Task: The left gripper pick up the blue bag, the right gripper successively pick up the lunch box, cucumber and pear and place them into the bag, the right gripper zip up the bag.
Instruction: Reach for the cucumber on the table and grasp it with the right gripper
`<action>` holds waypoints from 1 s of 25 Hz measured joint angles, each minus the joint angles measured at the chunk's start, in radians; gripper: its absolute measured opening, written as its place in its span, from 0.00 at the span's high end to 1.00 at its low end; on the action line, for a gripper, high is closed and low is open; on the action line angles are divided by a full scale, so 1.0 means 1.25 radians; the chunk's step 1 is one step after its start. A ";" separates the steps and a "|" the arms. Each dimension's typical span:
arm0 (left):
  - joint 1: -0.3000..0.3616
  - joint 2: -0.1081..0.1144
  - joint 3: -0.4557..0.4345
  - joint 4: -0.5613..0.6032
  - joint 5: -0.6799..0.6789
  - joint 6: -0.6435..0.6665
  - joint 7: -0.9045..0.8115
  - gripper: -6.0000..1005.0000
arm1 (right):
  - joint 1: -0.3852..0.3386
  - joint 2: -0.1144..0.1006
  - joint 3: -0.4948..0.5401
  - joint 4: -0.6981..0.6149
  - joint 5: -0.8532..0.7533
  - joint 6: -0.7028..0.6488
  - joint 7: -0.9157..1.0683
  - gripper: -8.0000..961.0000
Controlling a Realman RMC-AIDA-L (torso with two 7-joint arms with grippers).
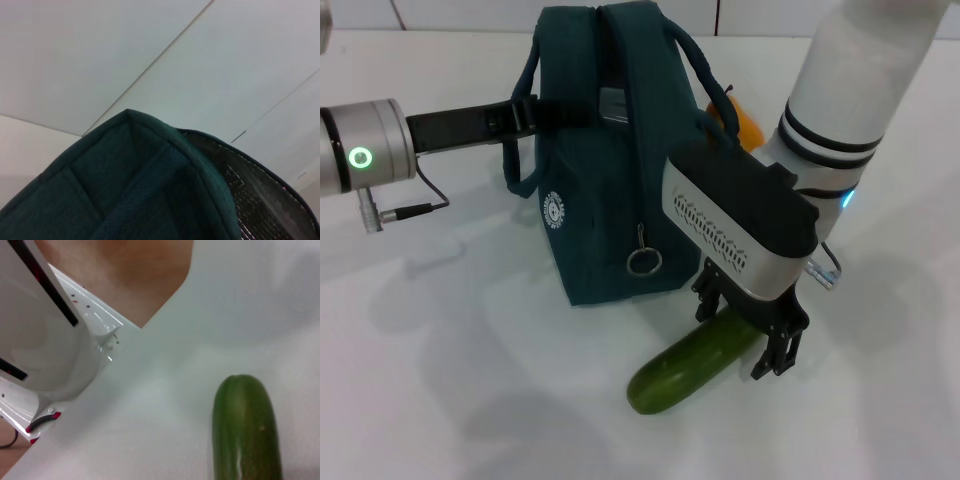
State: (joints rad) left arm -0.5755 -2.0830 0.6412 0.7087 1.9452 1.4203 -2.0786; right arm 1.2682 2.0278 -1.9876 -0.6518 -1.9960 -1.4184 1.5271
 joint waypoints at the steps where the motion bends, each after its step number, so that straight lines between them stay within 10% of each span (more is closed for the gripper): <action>1: 0.001 0.000 0.000 0.000 0.000 0.000 0.000 0.96 | 0.000 0.000 -0.004 0.000 0.000 0.002 0.001 0.12; 25: 0.004 0.000 0.000 0.000 -0.003 0.000 0.000 0.96 | 0.006 0.000 -0.030 0.002 0.006 0.022 0.007 0.14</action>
State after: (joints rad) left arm -0.5710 -2.0830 0.6412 0.7087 1.9410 1.4204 -2.0786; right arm 1.2755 2.0278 -2.0245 -0.6488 -1.9888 -1.3912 1.5354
